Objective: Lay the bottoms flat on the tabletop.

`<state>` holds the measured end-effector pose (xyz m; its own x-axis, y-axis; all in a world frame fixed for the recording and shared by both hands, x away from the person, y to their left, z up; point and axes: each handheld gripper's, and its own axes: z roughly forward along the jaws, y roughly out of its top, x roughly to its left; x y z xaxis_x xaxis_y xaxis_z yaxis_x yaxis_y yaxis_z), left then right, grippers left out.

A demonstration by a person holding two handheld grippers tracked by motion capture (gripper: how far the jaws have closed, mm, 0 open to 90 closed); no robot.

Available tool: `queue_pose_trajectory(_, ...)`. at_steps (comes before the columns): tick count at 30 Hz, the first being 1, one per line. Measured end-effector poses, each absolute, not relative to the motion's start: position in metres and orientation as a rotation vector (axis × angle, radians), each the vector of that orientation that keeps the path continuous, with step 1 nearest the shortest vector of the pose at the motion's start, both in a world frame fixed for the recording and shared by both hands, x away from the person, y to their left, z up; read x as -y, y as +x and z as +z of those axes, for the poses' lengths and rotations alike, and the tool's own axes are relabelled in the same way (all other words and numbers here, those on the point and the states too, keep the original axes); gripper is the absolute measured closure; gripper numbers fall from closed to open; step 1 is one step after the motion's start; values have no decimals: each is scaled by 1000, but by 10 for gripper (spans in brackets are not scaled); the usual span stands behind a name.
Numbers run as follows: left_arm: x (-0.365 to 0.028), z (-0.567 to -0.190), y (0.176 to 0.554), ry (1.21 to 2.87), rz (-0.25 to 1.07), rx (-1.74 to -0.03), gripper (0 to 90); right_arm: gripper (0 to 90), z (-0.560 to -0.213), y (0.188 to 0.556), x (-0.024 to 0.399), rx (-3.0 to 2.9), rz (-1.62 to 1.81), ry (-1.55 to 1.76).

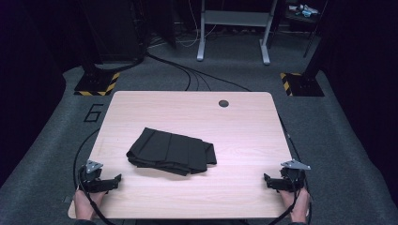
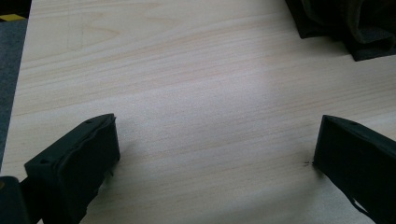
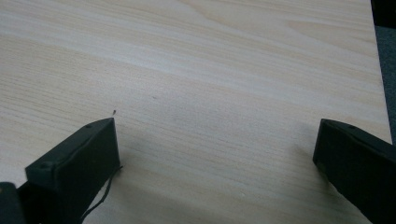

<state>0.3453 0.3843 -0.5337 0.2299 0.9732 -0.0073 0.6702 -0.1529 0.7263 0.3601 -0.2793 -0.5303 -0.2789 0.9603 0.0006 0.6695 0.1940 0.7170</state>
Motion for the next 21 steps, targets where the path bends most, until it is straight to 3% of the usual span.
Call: queue_pose_trajectory(21, -382, -527, 349, 1927, 629, -1460, 0, 0, -530, 360, 280, -2025, 855, 1515)
